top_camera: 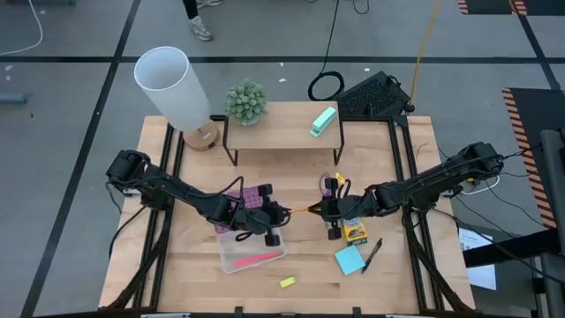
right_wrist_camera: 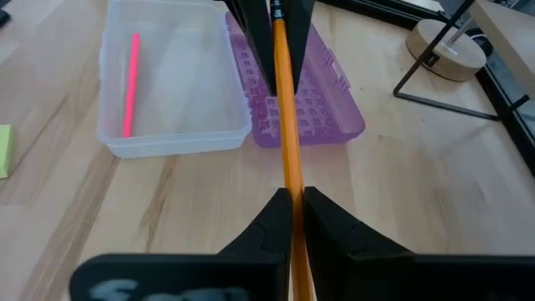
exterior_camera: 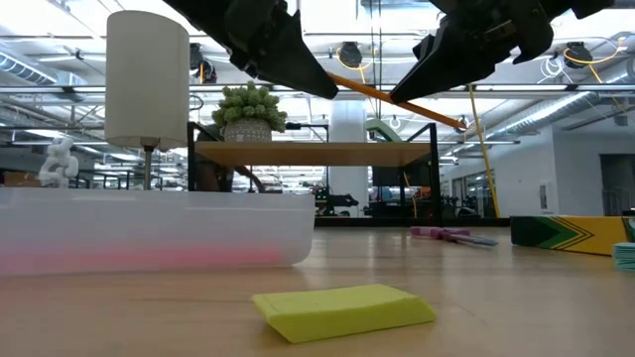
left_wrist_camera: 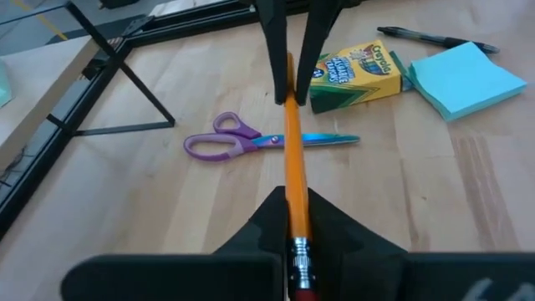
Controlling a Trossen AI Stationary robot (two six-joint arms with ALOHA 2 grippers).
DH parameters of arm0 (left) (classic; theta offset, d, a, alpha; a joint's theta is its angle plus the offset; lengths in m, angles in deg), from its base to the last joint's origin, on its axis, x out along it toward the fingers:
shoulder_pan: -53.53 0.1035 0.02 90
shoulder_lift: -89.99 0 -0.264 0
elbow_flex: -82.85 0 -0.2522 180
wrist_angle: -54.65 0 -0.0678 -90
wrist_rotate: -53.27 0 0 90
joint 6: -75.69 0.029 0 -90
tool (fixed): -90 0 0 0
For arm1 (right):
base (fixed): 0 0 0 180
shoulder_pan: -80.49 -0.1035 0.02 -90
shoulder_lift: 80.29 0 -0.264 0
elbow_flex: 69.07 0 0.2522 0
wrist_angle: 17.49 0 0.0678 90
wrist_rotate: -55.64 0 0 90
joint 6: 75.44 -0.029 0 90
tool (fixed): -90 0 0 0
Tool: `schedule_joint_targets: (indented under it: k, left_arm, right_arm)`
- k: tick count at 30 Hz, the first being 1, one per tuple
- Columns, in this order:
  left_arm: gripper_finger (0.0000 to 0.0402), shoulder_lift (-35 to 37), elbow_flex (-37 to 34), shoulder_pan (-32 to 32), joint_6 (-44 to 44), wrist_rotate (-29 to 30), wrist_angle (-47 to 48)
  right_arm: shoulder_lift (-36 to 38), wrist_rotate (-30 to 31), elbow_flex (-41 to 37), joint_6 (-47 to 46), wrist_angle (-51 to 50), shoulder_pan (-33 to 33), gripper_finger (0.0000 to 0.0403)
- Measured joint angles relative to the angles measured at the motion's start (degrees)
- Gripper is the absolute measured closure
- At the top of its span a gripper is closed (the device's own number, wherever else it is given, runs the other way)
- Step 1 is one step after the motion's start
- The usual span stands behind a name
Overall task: Pack school essentials
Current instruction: Put the orange pencil into the transparent box
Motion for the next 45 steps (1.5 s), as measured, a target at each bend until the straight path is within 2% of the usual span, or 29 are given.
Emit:
schedule_joint_targets:
  k: [4,10,14,19,24,31,38,45]
  left_arm:
    - [0.0382,0.0,0.0,0.04,0.49,-1.3,0.0]
    - [0.0384,0.0,0.0,0.04,0.34,-1.75,0.1]
    - [0.0383,0.08,0.04,-0.28,-2.98,-3.36,2.0]
    - [0.0387,0.11,0.04,-2.97,-10.46,-3.15,6.14]
    - [0.0386,1.49,0.04,-8.09,-17.78,-1.24,11.61]
    - [0.0385,4.47,0.04,-17.47,-30.01,2.26,20.39]
    - [0.0387,4.76,0.04,-25.96,-43.15,2.25,28.33]
    - [0.0386,4.76,0.04,-30.66,-54.15,2.35,35.18]
  right_arm:
    - [0.0,-0.01,0.0,-0.03,0.1,-0.23,0.0354]
    - [0.0,-0.07,0.0,-0.47,1.78,-0.76,0.0227]
    - [0.58,0.02,0.0,-0.24,1.9,-1.35,0.0146]
    - [4.3,0.14,0.0,-0.15,1.65,-2.71,0.0091]
    - [10.15,1.59,0.0,-0.22,-1.03,-4.84,0.0084]
    - [16.11,1.57,0.0,-2.66,-9.25,-7.2,0.0103]
    - [17.86,1.54,0.0,-5.78,-14.09,-7.32,0.0117]
    - [17.84,1.54,0.0,-5.86,-15.96,-7.32,0.0117]
